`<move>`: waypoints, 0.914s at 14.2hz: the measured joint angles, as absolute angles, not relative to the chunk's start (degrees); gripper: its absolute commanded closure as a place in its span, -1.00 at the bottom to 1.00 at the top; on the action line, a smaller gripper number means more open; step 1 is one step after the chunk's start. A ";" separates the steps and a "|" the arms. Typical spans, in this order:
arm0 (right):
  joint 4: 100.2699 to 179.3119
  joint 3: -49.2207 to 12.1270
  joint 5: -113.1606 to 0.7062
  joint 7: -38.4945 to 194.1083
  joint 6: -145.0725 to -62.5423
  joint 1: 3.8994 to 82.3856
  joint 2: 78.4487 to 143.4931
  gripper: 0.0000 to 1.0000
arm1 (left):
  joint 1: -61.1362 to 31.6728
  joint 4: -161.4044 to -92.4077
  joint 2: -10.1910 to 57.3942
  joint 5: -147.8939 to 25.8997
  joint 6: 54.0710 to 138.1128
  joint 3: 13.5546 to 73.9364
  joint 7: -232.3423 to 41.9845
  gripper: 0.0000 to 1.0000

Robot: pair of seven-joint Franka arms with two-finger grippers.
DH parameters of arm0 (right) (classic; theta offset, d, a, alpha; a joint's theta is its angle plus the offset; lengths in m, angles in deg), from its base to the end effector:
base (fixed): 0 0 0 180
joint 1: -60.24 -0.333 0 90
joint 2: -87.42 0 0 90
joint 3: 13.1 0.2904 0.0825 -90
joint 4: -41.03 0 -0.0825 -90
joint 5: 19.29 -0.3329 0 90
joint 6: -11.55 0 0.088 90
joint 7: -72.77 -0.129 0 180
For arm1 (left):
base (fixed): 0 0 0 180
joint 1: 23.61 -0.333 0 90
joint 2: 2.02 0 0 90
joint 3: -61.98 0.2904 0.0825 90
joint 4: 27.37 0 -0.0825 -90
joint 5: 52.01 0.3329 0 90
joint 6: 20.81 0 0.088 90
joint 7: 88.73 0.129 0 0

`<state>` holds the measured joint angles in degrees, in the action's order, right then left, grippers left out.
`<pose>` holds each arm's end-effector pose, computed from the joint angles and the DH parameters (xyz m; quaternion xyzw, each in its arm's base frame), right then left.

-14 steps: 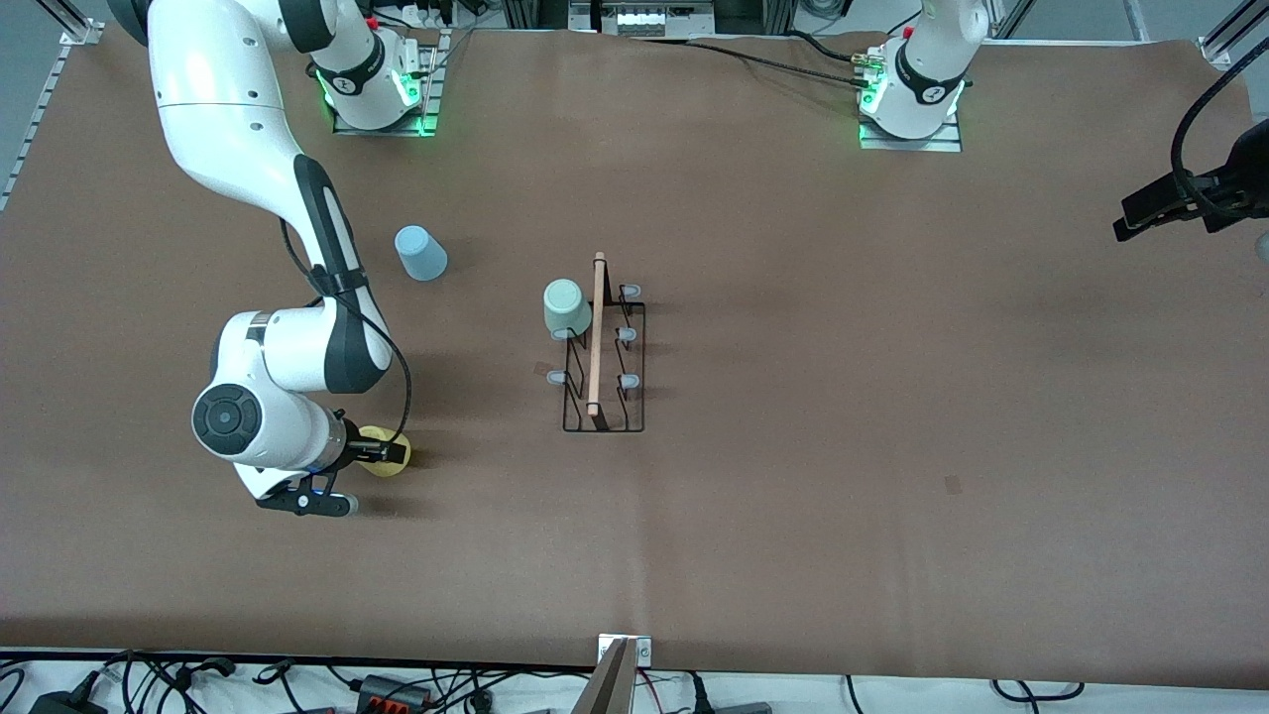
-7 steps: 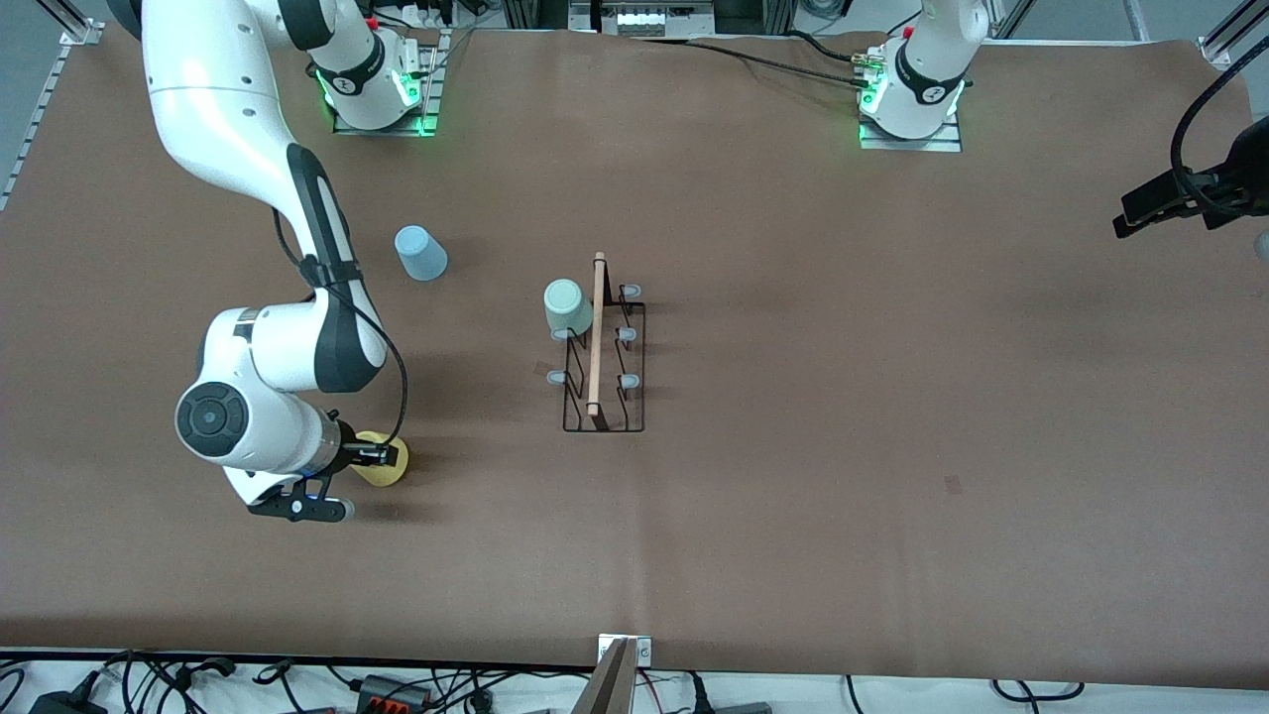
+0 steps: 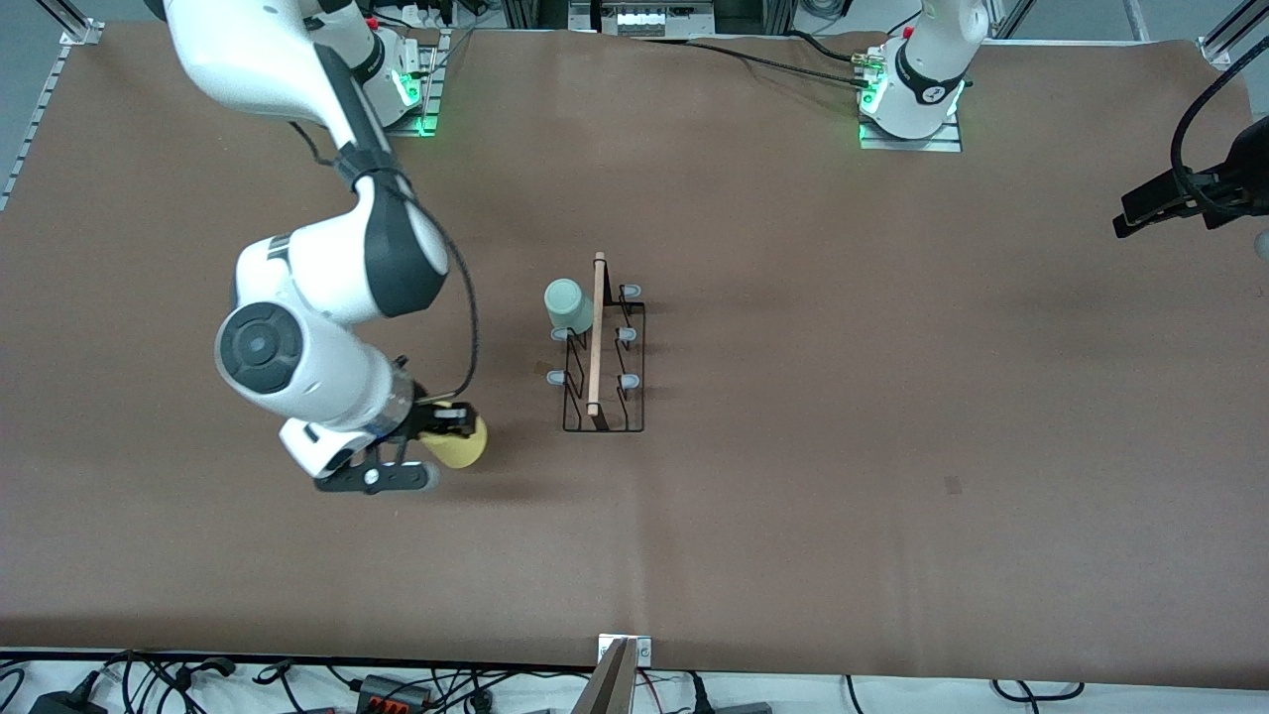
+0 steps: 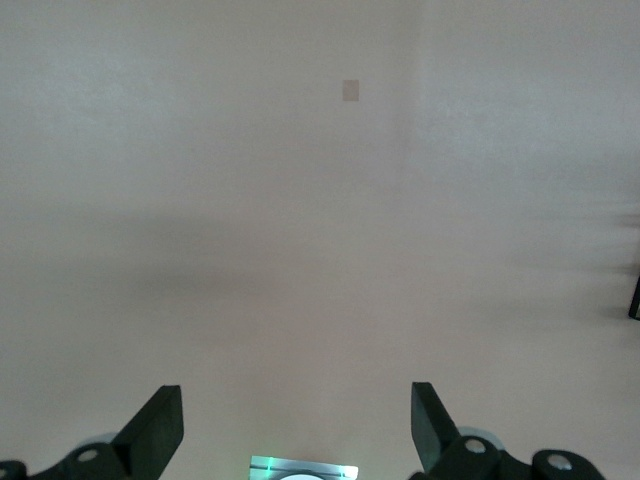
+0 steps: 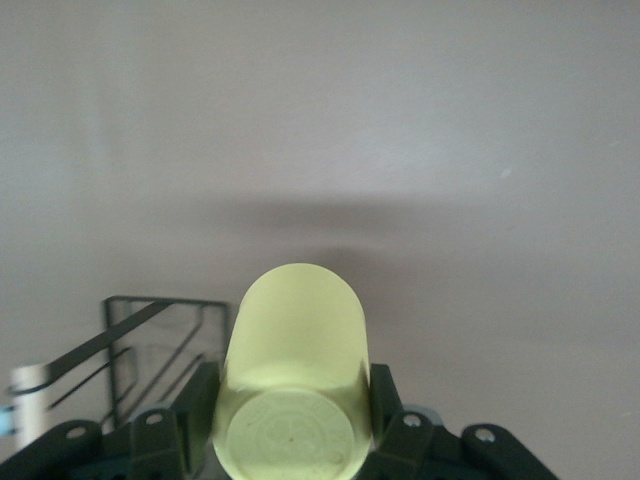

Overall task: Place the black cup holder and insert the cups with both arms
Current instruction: 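Carry the yellow cup to the rack and hang it on a peg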

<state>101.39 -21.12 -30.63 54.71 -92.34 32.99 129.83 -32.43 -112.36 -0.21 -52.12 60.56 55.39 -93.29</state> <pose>0.6343 0.2737 0.3746 -0.9987 -0.0064 0.0041 0.0508 0.4944 0.0199 0.5850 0.9971 0.0590 -0.0473 0.0018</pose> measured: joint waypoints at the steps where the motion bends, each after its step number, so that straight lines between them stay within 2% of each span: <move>1: 101.37 -20.29 -30.63 52.62 -92.27 32.29 129.76 0.43 | -32.43 -112.35 -0.21 -52.12 60.56 55.39 -93.29 -1.00; 7: 101.42 -19.13 -30.63 43.49 -92.26 27.94 130.00 0.43 | -32.53 -112.30 -0.21 -52.12 60.52 55.57 -93.29 -1.00; 13: 101.70 -19.13 -30.71 43.01 -92.21 27.57 130.78 0.43 | -32.57 -112.30 -0.21 -52.12 60.48 55.64 -93.29 -1.00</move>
<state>101.70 -19.13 -30.71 43.01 -92.21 27.57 130.78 -32.57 -112.30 -0.21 -52.12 60.48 55.64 -93.29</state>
